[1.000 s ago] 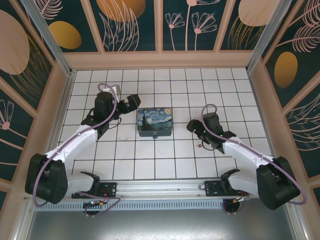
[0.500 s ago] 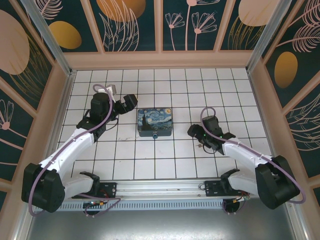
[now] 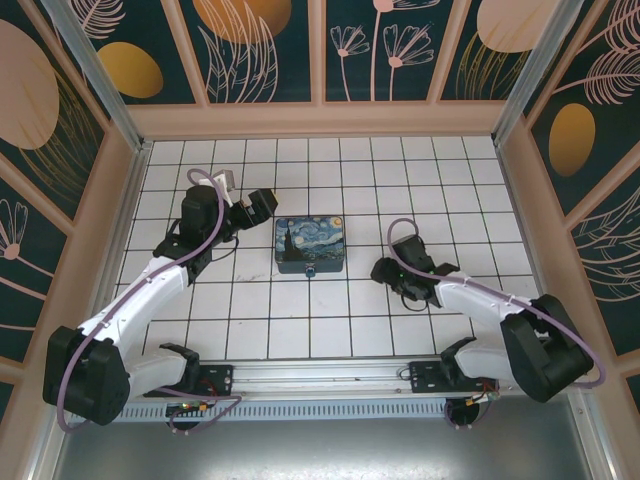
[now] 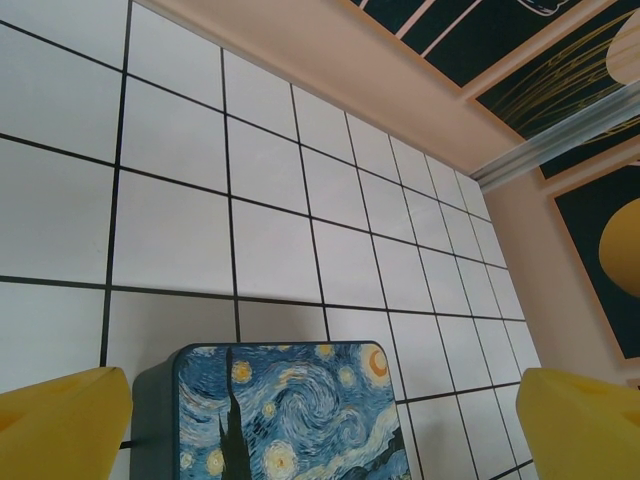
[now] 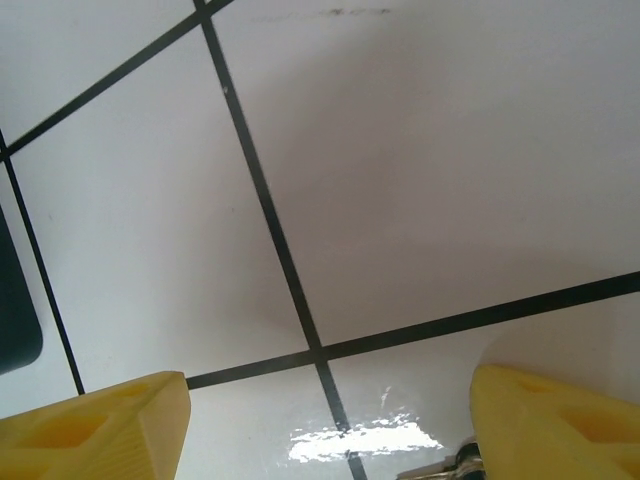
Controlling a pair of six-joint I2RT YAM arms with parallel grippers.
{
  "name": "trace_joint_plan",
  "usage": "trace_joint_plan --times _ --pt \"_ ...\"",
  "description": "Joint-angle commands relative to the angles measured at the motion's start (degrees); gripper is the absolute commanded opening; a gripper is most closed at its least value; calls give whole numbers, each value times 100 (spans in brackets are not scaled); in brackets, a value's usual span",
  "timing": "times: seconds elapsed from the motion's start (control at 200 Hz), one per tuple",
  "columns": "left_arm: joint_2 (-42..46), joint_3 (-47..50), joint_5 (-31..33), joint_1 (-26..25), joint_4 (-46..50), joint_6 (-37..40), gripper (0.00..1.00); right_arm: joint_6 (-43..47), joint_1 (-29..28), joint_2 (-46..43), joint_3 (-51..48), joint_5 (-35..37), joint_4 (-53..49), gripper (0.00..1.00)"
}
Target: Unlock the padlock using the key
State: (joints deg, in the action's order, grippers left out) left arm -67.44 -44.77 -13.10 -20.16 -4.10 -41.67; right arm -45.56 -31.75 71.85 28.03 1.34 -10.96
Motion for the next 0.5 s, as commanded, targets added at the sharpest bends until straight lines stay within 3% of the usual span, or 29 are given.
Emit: trace_joint_plan --times 0.0,0.265,0.495 --pt "-49 85 -113 26 -215 -92 98 -355 -475 256 30 -397 -556 73" --pt "-136 92 -231 21 -318 -114 99 -842 -1235 109 129 -251 -911 70" --pt "-277 126 -338 21 -396 -172 98 -1172 -1292 -596 382 678 -1562 69"
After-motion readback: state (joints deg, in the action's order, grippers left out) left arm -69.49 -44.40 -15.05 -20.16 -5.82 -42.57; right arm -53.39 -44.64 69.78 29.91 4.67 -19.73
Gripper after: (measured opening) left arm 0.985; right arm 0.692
